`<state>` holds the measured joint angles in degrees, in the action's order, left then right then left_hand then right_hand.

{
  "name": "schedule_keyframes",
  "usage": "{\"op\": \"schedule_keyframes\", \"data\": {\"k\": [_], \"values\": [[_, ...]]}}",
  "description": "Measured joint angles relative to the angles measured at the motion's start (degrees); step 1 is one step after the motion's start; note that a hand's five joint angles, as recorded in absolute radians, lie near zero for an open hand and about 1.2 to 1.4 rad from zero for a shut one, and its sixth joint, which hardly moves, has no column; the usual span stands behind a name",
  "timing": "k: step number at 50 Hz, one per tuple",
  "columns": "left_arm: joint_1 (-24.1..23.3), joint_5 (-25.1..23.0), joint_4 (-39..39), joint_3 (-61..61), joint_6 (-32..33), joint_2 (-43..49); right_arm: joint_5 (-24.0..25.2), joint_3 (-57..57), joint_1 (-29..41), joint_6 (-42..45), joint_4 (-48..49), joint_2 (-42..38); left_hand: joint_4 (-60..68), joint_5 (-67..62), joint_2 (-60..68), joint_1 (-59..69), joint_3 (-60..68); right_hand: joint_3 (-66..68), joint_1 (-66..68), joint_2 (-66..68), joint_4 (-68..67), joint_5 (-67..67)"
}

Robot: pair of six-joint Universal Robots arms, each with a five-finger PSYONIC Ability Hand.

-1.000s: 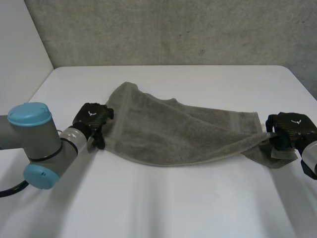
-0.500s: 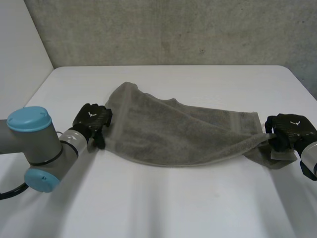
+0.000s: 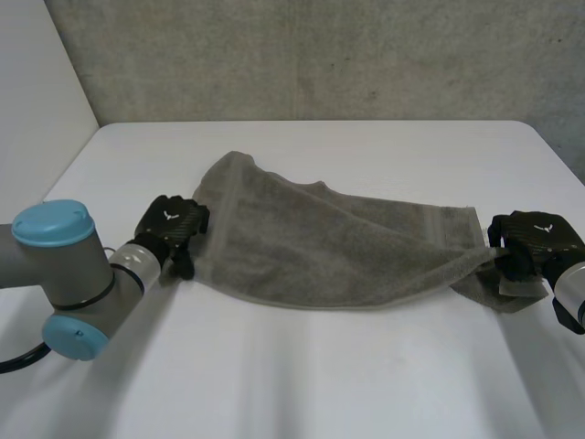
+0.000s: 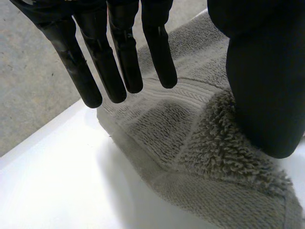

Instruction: Fold the towel.

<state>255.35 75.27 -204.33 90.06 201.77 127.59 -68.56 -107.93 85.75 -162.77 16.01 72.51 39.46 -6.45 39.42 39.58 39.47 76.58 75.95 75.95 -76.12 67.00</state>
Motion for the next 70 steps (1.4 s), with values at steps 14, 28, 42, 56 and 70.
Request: {"op": "schedule_keyframes", "data": {"k": [14, 28, 42, 56, 70], "values": [[0.41, 0.02, -6.52, 3.81, -3.81, -2.45, 0.00, -0.09, 0.03, 0.00, -0.01, 0.00, -6.42, 0.00, -6.49, -6.56, -6.45, 0.00, -0.01, 0.00, 0.00, 0.00], [-0.21, -0.47, -6.78, 6.21, -4.97, -2.52, 0.00, -0.09, 0.12, 0.97, -0.01, 0.00, -10.54, 0.00, -10.45, -10.55, -10.49, 0.00, -0.01, 0.00, 0.00, 0.00], [-0.15, -0.40, -6.94, 6.63, -4.79, -2.35, 0.00, -0.18, 0.20, 1.15, -0.01, 0.00, -5.68, 0.00, -5.62, -5.80, -5.66, 0.00, -0.01, 0.00, 0.00, 0.00], [-0.03, -0.55, -6.36, 6.70, -3.63, -2.76, 0.00, -0.20, 0.20, 1.14, -0.01, 0.00, 28.62, 0.00, 28.75, 28.23, 28.60, 0.00, -0.01, 0.00, 0.00, -0.04], [-0.10, -0.93, -5.84, 6.96, 0.57, -2.91, 0.00, -0.26, 0.20, 1.15, -0.02, 0.00, -2.90, 0.00, -3.32, -3.31, -2.90, 0.00, -0.01, 0.00, 0.00, -0.04]]}}
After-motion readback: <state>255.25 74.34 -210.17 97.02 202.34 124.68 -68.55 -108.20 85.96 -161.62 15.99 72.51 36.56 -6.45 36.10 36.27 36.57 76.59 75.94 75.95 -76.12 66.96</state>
